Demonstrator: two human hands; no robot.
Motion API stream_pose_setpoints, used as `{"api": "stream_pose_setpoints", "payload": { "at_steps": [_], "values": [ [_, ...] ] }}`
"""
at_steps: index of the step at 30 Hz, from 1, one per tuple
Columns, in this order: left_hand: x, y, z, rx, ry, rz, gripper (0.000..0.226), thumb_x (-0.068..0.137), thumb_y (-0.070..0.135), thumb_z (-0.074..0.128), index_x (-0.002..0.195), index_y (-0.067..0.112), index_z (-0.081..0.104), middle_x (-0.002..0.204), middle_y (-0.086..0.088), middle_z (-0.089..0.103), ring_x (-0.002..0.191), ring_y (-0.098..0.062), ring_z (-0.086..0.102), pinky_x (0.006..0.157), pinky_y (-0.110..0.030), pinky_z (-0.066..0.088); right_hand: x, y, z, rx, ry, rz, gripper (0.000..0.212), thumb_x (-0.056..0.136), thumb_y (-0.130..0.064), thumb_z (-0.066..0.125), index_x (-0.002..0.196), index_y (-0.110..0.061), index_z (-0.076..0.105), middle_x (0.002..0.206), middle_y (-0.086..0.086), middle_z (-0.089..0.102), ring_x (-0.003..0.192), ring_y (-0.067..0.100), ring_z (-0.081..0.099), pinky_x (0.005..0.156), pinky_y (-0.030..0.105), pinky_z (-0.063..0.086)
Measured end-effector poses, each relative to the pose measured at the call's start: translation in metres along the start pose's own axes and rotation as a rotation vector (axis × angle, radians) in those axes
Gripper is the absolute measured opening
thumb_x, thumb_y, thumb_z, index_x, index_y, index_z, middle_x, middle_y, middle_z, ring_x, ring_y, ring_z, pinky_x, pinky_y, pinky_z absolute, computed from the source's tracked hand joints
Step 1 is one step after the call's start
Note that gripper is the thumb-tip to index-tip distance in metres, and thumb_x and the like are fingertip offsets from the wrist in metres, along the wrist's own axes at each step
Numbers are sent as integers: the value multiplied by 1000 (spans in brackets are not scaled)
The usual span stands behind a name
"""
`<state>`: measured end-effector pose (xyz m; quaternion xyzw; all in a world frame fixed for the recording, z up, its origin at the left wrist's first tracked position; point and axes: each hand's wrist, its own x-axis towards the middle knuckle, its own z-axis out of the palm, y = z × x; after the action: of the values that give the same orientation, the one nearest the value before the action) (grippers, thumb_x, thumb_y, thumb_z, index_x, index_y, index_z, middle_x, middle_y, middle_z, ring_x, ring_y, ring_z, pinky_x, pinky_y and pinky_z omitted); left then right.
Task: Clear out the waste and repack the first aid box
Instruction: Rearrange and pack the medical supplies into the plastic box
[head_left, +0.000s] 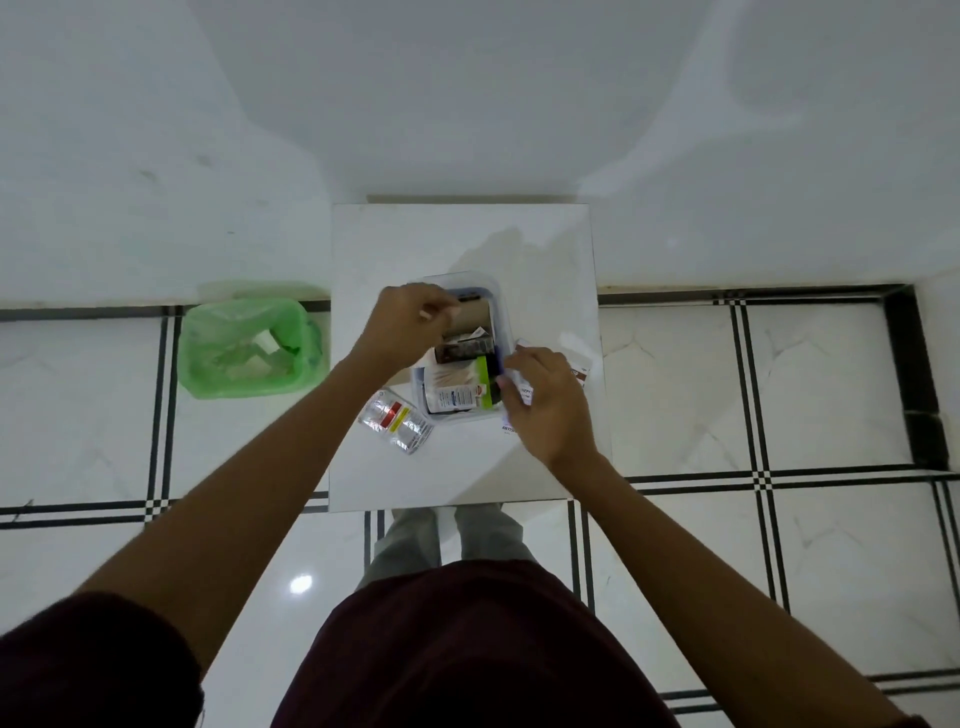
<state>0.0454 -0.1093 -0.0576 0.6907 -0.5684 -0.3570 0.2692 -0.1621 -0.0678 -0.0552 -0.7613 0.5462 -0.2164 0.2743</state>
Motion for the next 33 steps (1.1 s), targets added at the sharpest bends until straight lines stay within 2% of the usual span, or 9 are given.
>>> {"api": "stream_pose_setpoints", "payload": {
  "at_steps": [2,4,8,11,15,23,27,30,33],
  "values": [
    [-16,-6,-9,-90,176,4,15,86,11,64,98,7,72,94,-1,69,75,7,61,68,-5,47,2,13,-8,-21,10,49,19,84,-10,67,103,-7,66,106,11,67,97,25,59,77,27,50],
    [-37,-19,-16,-110,299,-31,14,87,9,62,98,6,71,92,2,66,74,15,58,63,-1,44,4,27,-14,-71,-14,102,22,84,-10,66,106,-8,66,109,10,66,98,24,59,72,23,48],
    [-84,-55,-20,-65,431,-122,17,86,6,60,101,6,68,93,0,65,77,7,59,61,-9,47,5,55,-17,-205,-148,164,25,84,-12,64,108,-7,64,107,12,65,97,28,59,65,25,44],
    [-119,-83,-10,90,302,-88,19,82,6,65,100,8,67,96,-9,68,86,-19,61,65,-34,55,-4,64,-8,-224,-365,187,42,83,-17,66,123,-8,57,124,14,58,113,29,53,80,36,50],
    [-146,-106,7,326,1,-10,31,76,10,70,106,13,68,112,-5,69,105,-24,58,77,-37,57,-20,66,14,-398,-543,50,56,81,-25,70,131,-13,49,135,11,52,124,29,45,80,40,55],
    [-121,-109,10,547,-196,177,54,66,17,72,119,11,62,121,-8,67,97,-33,61,63,-38,56,-20,69,36,-451,-498,56,66,72,-22,79,129,-9,48,130,15,56,121,34,47,72,44,57],
    [-116,-102,12,473,-7,196,32,76,27,63,103,10,66,102,-8,70,86,-30,58,61,-36,53,-20,64,34,-385,-410,86,48,78,-18,74,122,-9,56,126,15,61,119,33,52,77,45,57],
    [-102,-98,10,444,130,85,32,77,21,62,107,8,62,107,-11,65,92,-32,55,70,-40,52,-15,60,28,-320,-239,100,35,78,-11,73,111,-6,62,115,16,64,109,33,57,72,41,57],
    [-83,-97,5,487,51,-1,49,75,23,67,120,10,57,127,-11,60,114,-34,52,85,-46,48,-4,63,21,-310,-134,114,30,79,-8,70,107,-5,62,108,16,63,101,31,56,66,39,59]
  ]
}}
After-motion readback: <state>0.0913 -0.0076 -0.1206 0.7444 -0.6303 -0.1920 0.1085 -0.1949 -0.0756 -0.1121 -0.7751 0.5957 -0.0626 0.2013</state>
